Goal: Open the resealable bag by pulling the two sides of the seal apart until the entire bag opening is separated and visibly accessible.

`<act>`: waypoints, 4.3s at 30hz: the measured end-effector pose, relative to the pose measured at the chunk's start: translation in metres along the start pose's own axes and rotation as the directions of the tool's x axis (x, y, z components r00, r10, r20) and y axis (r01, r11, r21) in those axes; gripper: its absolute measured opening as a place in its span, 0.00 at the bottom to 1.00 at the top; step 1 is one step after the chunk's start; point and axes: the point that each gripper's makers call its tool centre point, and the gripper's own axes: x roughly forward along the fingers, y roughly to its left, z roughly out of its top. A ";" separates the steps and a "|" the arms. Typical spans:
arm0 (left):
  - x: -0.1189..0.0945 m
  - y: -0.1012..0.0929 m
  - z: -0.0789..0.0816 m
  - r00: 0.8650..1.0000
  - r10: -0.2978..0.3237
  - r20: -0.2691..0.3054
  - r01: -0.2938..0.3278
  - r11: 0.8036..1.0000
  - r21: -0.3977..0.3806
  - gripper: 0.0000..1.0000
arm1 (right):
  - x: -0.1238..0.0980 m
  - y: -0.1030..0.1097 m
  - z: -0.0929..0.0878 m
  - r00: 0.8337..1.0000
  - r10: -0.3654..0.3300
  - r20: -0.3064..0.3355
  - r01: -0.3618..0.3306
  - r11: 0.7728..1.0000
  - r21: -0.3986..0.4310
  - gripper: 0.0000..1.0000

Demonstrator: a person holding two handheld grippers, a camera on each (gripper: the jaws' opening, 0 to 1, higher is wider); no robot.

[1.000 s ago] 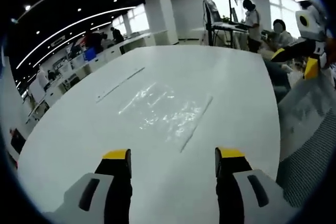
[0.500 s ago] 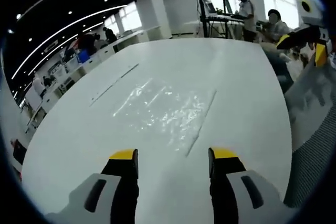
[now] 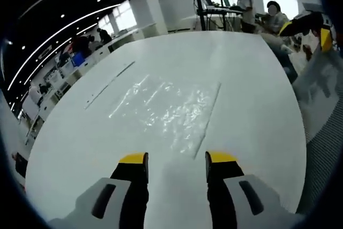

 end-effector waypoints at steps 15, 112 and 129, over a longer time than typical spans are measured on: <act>0.011 0.002 -0.008 1.000 0.015 -0.018 -0.013 0.997 0.073 0.35 | 0.003 -0.010 0.000 1.000 -0.007 -0.019 0.007 1.000 0.013 0.63; -0.028 -0.045 0.000 0.974 -0.220 -0.058 0.228 0.940 0.255 0.00 | 0.046 0.023 0.014 0.991 0.115 -0.065 -0.124 0.980 -0.157 0.57; -0.052 -0.072 -0.003 0.957 -0.278 -0.079 0.289 0.907 0.305 0.00 | 0.091 0.061 0.008 0.957 0.242 -0.158 -0.282 0.904 -0.321 0.56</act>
